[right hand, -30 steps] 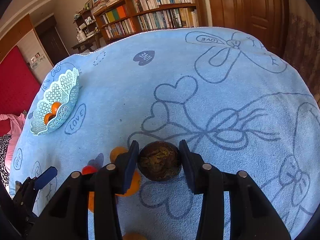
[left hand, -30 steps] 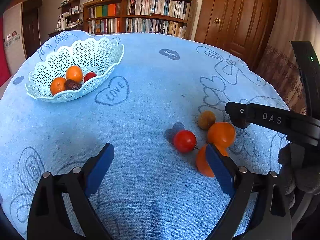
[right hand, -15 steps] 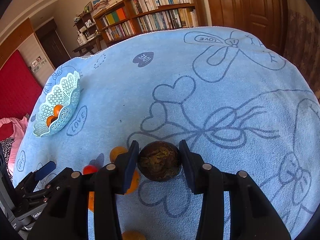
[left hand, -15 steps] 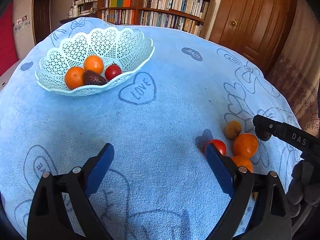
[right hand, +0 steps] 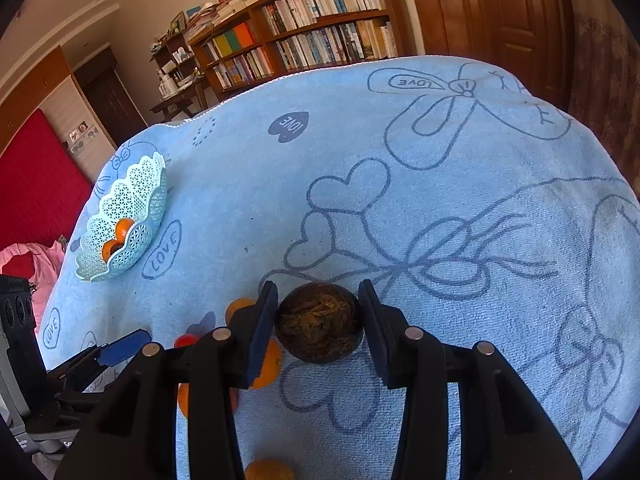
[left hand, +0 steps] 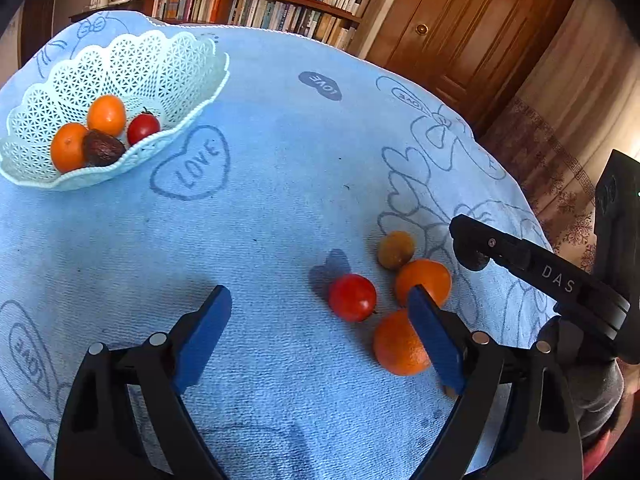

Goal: Organize fruits
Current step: 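Lift the brown fruit with the right tool while the left tool approaches the large orange, then grasp the large orange with the left tool, carry it into the basket, open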

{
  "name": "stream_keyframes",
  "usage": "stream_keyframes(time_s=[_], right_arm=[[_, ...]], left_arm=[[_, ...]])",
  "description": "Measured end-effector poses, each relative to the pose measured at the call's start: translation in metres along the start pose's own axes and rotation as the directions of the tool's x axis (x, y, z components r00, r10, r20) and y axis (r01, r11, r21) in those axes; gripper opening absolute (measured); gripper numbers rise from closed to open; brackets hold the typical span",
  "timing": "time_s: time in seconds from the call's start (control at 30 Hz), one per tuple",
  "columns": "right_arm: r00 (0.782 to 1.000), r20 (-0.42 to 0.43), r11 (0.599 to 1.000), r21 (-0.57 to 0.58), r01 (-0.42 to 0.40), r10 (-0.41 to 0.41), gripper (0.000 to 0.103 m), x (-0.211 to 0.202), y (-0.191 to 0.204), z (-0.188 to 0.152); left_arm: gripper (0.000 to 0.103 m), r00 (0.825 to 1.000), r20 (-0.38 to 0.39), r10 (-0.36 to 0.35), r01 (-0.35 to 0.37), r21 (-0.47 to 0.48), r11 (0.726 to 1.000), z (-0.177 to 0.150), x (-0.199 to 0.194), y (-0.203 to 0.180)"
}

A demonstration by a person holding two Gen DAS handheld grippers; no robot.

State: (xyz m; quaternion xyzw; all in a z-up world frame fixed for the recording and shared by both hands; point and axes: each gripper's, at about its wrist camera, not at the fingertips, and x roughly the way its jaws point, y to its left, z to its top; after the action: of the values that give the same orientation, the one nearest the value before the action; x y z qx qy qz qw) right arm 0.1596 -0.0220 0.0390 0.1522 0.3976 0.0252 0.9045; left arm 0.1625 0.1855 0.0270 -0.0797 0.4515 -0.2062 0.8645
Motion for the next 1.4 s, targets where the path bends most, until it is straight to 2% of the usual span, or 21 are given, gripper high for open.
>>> stream_keyframes(time_s=[0.1,0.17,0.23,0.37,0.47,0.7,0.87,1.0,1.17,1.4], right_arm=[[1.0,0.002,1.0,0.006,-0.003,0.003,0.042,0.0,-0.002,0.001],[1.0,0.004,1.0,0.008,-0.004,0.004,0.042,-0.001,-0.003,0.001],[1.0,0.004,1.0,0.011,-0.005,0.005,0.042,-0.001,-0.003,0.001],[1.0,0.005,1.0,0.012,-0.005,0.005,0.042,-0.001,-0.004,0.001],[1.0,0.005,1.0,0.012,-0.005,0.005,0.042,-0.001,-0.004,0.001],[1.0,0.005,1.0,0.013,-0.007,0.007,0.042,-0.001,-0.004,0.0],[1.0,0.011,1.0,0.013,-0.008,0.008,0.042,-0.003,-0.004,0.0],[1.0,0.014,1.0,0.016,-0.008,0.007,0.042,-0.003,-0.005,0.0],[1.0,0.022,1.0,0.017,-0.009,0.009,0.042,-0.006,-0.005,0.0],[1.0,0.025,1.0,0.018,-0.014,0.014,0.042,-0.006,-0.005,0.0]], left_arm=[[0.071,1.0,-0.018,0.006,-0.005,0.033,0.999,0.002,0.01,-0.008],[0.055,1.0,-0.024,-0.011,0.012,0.04,0.999,0.004,0.012,-0.01],[0.054,0.999,-0.034,-0.034,0.035,0.034,0.999,0.005,0.012,-0.01],[0.043,0.995,-0.04,-0.091,0.093,0.03,0.995,0.0,0.008,-0.01],[0.043,0.993,-0.039,-0.111,0.113,0.043,0.993,-0.005,0.002,-0.011],[0.043,0.998,-0.028,-0.05,0.051,0.012,0.999,-0.01,-0.007,0.012],[0.043,0.996,-0.038,-0.085,0.083,-0.049,0.995,-0.017,-0.014,0.026],[0.043,0.993,-0.019,-0.118,0.118,-0.044,0.992,-0.028,-0.025,0.014],[0.043,0.991,0.006,-0.133,0.133,0.023,0.991,-0.035,-0.032,-0.015],[0.043,0.992,-0.031,-0.124,0.126,0.06,0.99,-0.034,-0.014,-0.038]])
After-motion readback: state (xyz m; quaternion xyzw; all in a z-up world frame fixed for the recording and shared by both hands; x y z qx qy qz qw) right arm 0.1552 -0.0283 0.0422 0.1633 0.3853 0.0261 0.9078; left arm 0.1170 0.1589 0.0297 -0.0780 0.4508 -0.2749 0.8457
